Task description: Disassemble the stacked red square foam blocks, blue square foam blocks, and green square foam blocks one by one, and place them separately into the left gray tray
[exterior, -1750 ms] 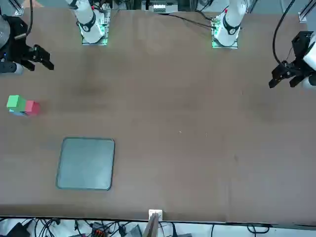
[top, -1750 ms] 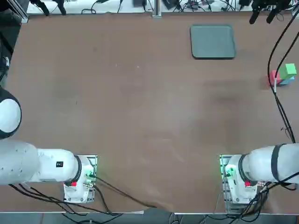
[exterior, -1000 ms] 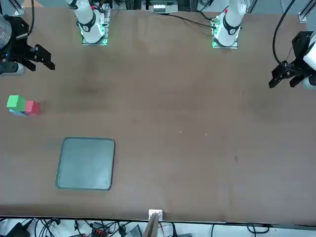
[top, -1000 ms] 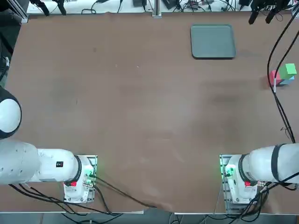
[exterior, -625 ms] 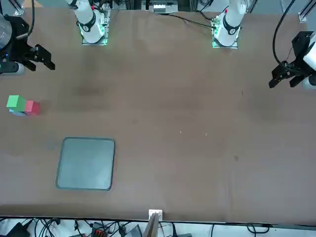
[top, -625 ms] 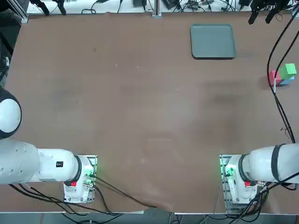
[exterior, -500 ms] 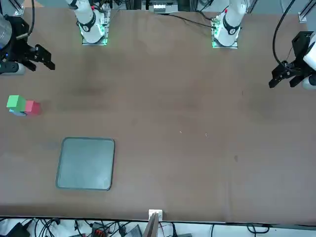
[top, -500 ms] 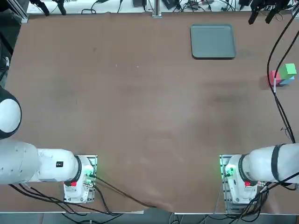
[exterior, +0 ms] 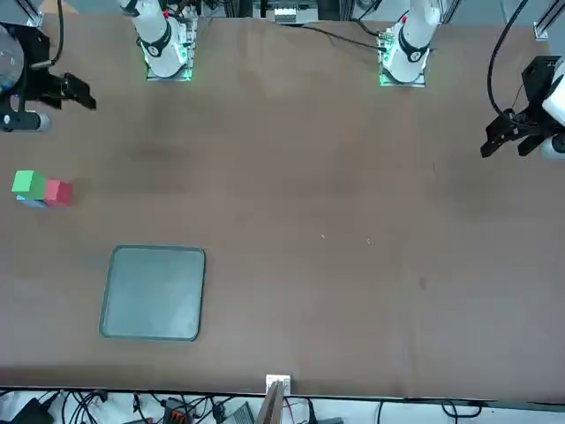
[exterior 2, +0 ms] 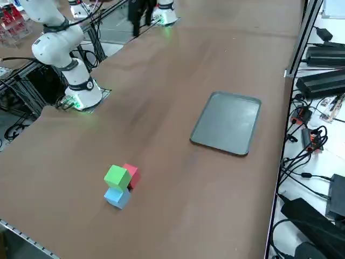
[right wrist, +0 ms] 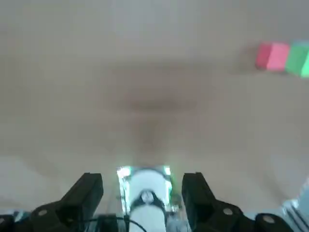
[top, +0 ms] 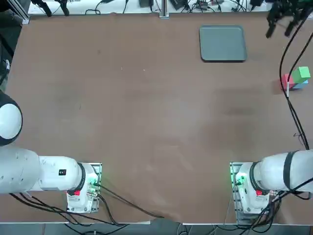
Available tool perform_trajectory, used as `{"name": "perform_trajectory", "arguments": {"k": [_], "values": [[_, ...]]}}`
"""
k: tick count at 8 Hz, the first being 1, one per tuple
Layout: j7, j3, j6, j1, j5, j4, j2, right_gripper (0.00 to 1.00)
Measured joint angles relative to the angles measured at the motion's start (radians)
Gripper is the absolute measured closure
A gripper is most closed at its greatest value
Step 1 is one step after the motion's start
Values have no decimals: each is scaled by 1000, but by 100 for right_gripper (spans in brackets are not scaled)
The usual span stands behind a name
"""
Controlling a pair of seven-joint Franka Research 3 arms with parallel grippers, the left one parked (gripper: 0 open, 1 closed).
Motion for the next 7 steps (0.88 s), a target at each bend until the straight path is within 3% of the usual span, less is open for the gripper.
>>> {"name": "perform_trajectory", "arguments": {"k": [1,2,5,7], "values": [[-1,-3,-14,-32,-37,-22,32,0],[-2,-6,51,-68,-72,-61,63,0],[-175,-13,475,-292,-107,-223,148,0],[-319,-17,682,-447,-107,-233,229,0]]}}
